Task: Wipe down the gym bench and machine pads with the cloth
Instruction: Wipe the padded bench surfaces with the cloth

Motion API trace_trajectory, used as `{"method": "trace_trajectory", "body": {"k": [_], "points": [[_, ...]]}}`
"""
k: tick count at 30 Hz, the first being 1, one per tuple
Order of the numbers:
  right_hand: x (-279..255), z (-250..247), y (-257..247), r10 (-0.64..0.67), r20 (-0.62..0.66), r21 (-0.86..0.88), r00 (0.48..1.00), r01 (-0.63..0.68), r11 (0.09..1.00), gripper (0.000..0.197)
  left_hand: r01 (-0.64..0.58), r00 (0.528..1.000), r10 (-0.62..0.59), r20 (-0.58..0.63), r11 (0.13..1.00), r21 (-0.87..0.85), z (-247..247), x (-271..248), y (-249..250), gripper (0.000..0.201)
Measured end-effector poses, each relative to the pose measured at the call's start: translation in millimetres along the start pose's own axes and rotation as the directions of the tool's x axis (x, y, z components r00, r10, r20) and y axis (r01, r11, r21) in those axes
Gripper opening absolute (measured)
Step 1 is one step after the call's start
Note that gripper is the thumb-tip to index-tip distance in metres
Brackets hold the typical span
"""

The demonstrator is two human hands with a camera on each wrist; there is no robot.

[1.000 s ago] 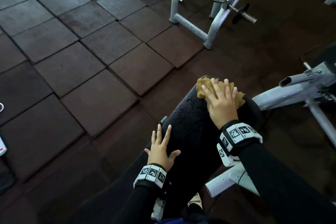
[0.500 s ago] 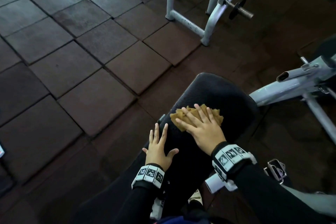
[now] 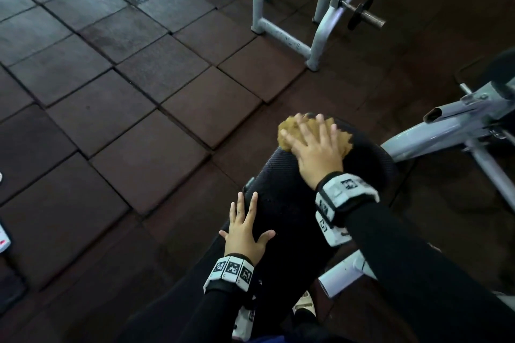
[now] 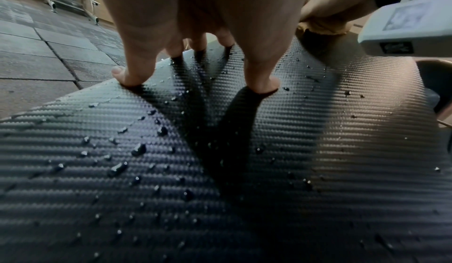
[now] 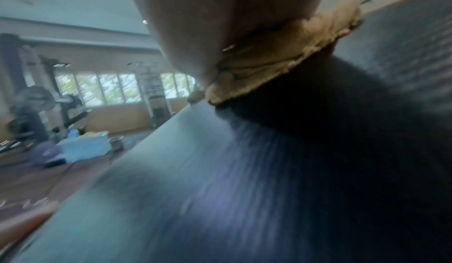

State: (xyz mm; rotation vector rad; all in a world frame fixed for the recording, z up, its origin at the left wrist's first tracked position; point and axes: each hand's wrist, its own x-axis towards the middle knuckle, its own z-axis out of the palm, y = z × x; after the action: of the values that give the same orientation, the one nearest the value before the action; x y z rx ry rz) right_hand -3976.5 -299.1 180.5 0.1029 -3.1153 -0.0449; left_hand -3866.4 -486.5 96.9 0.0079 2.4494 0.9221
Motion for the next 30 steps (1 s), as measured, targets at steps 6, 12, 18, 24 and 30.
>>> {"method": "trace_trajectory", "body": {"k": [6,12,18,24,30], "points": [[-83,24,-5,-0.247,0.050,-0.056,0.968,0.250,0.967,0.065,0.004,1.000,-0.004,0.004,1.000,0.007,2,2,-1,0.097],[-53,-3,54,0.091,-0.040,-0.044,0.995,-0.093,0.995,0.062,0.007,1.000,-0.007,-0.002,1.000,-0.018,3,2,0,0.099],[19,-13,25,0.165,-0.022,0.016,0.986,-0.165,0.986,0.043,0.005,1.000,-0.005,-0.007,1.000,-0.009,3,1,-1,0.099],[24,-5,2,-0.127,0.092,-0.031,0.988,0.130,0.991,0.036,-0.004,1.000,0.004,-0.002,1.000,-0.003,2,2,-1,0.098],[49,-10,-7,-0.079,0.124,-0.084,0.989,0.089,0.992,0.032,-0.012,1.000,0.011,-0.012,1.000,-0.021,6,2,-3,0.098]]}}
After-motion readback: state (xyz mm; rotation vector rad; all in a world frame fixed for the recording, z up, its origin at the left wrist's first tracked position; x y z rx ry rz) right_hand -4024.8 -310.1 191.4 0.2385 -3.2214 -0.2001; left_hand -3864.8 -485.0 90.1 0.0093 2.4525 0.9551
